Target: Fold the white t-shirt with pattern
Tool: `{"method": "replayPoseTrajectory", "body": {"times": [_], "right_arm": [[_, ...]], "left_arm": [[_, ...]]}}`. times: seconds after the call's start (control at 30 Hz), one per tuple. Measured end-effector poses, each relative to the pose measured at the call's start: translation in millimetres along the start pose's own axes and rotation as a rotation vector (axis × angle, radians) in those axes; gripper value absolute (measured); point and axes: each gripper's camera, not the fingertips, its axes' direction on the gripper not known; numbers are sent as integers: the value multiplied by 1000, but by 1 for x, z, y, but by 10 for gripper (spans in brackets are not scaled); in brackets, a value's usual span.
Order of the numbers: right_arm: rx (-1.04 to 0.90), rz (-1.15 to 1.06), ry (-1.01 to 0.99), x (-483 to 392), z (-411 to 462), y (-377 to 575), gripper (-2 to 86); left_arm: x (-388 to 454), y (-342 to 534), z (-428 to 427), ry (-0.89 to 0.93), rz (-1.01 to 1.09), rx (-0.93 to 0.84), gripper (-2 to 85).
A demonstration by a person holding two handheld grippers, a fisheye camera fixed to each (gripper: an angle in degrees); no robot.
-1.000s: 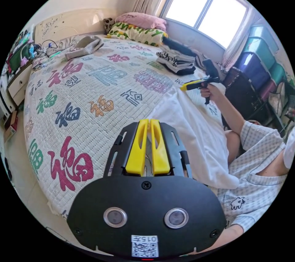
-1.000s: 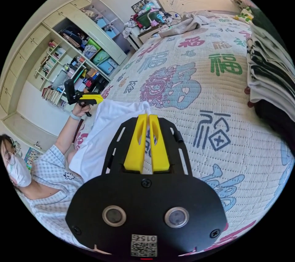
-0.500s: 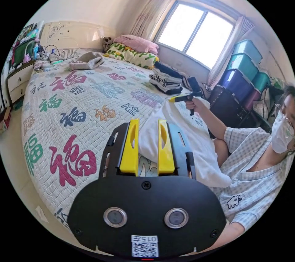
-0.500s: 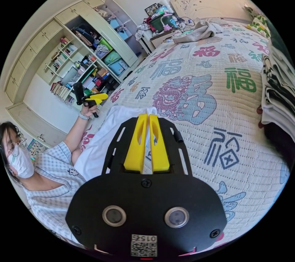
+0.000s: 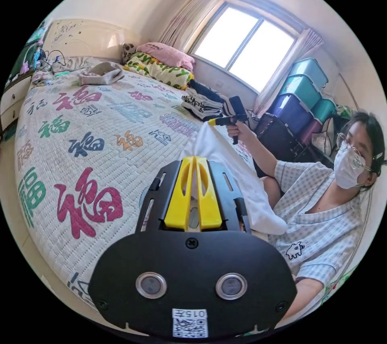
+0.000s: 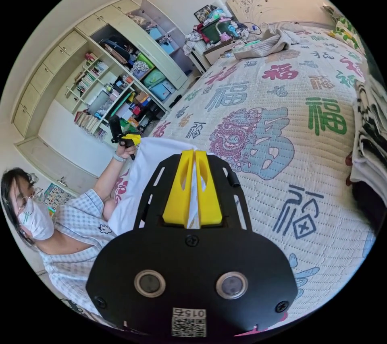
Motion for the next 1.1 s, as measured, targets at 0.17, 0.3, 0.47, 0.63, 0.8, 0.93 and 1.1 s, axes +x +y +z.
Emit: {"method": "replayPoseTrajectory", "body": {"times": [0.17,0.3,0.47,0.63,0.8,0.93,1.1], "right_arm": [[-58,100,59,17,38,-5,-5],[-34,93,142,8,31,13,-1],[-33,8,140,-31,7,59,32],[-166,-136,130,-95,15,152,74],[-259,-167,174,-125,37,208,85],[-226,-157,211,-134,42,223,43],[-181,-170,241,-145,38,243,-3]], "left_arm": [[-20,12,4,7,-130,-12,-5],[-9,8,17,-119,-171,-156,10],[32,15,1,-244,-175,-141,65],[174,57,3,-165,20,-164,96],[277,105,52,-138,142,-248,106],[305,126,99,-254,172,-360,82],[332,143,103,-330,197,-324,37]]}}
